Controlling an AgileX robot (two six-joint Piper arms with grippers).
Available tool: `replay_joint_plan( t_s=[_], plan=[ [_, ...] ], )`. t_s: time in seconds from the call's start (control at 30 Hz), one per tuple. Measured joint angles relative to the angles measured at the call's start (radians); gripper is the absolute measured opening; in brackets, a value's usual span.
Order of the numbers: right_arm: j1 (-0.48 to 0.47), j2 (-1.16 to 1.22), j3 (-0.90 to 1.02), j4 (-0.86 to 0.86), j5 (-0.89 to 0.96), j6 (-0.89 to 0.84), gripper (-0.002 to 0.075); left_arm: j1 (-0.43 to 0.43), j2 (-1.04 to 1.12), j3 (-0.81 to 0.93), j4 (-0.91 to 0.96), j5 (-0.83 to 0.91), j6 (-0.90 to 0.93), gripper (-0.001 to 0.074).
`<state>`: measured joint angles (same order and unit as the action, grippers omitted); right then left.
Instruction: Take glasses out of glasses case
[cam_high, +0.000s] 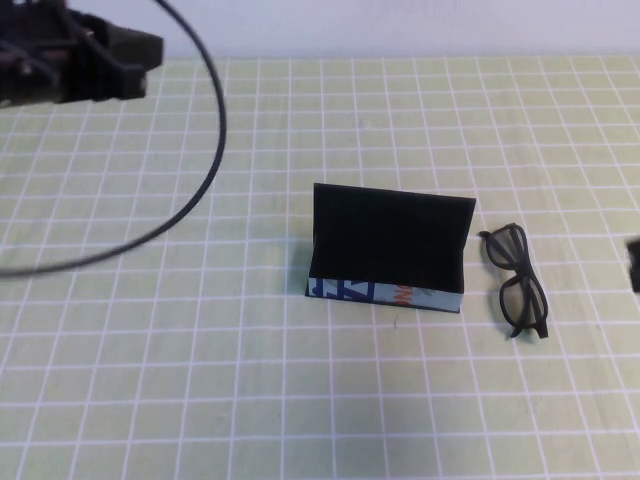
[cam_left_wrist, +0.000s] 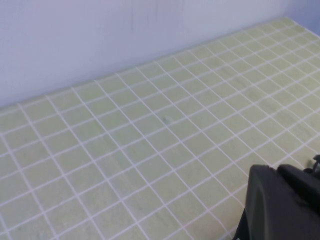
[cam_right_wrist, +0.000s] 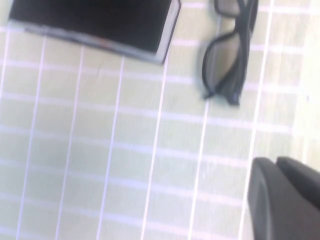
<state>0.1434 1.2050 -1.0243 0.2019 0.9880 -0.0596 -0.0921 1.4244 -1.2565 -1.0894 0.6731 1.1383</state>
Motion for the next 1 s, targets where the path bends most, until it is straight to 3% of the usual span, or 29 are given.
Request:
replay_joint_plan(
  t_s=[0.2, 0.4, 0.57, 0.77, 1.0],
  plan=[
    [0.0, -0.326, 0.186, 0.005, 0.003, -0.019, -0.0015, 0.0, -0.396, 0.341, -0.008, -0.172, -0.002, -0.0004],
    [0.0, -0.607, 0.283, 0.028, -0.047, -0.038, -0.0016, 0.0, -0.925, 0.707, -0.018, -0.368, -0.002, -0.0004],
    [-0.001, -0.703, 0.299, 0.061, -0.031, -0.056, -0.0016, 0.0, -1.276, 0.881, -0.026, -0.411, -0.046, -0.0004],
    [-0.001, -0.713, 0.322, 0.163, -0.067, -0.154, -0.0016, 0.0, -1.432, 1.032, 0.003, -0.407, -0.108, -0.0004],
    [-0.001, -0.792, 0.46, 0.26, -0.346, -0.261, -0.0016, 0.0, -1.436, 1.216, 0.007, -0.46, -0.112, -0.0004]
  ],
)
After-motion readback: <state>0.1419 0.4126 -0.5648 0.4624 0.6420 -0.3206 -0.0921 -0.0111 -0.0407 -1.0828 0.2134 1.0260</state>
